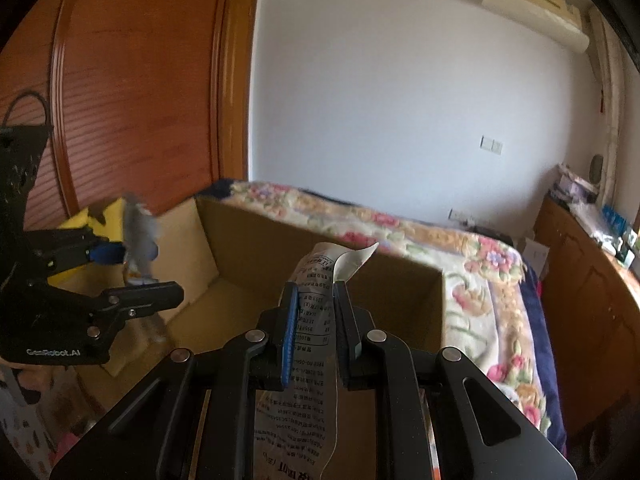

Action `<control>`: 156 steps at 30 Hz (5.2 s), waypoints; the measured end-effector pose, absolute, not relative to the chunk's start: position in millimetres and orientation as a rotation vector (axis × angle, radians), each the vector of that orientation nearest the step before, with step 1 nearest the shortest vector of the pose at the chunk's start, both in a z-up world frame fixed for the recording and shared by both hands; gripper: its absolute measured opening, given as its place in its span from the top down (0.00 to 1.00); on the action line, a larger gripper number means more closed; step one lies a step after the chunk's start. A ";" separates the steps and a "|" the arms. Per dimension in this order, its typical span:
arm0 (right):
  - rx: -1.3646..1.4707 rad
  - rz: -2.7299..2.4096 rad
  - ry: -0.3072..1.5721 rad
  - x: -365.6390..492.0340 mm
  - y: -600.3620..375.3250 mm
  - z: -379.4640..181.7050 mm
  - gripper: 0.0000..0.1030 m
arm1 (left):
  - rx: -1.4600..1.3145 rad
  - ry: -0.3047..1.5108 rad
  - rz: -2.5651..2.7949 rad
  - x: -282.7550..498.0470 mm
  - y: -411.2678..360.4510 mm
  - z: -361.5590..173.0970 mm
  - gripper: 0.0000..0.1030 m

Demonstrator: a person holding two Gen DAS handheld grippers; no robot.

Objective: Organize snacks
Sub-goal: 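Lower both held packets into the cardboard box and open both tools, then grasp the clear grain bar with the left tool while the right tool grasps the duck pouch, then lift the grain bar and duck pouch and carry both over the box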

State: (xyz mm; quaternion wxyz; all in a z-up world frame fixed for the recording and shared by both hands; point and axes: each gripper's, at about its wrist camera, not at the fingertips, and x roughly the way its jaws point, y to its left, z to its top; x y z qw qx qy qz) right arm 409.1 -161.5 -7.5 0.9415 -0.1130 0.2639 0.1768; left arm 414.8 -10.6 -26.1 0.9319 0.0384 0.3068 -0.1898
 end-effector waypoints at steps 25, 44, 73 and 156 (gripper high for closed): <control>-0.196 0.376 0.552 339.7 -178.3 10.7 0.70 | 0.081 0.540 -0.317 391.4 1.6 14.3 0.29; -0.120 0.323 0.592 247.7 -200.7 -0.4 0.62 | 0.066 0.518 -0.292 300.2 43.2 19.3 0.29; -0.148 0.310 0.859 249.7 -248.2 -118.9 0.33 | 0.032 0.748 -0.249 248.5 69.6 -109.6 0.29; -0.210 0.344 0.927 262.1 -246.0 -136.3 0.40 | -0.006 0.771 -0.191 237.0 72.7 -112.9 0.57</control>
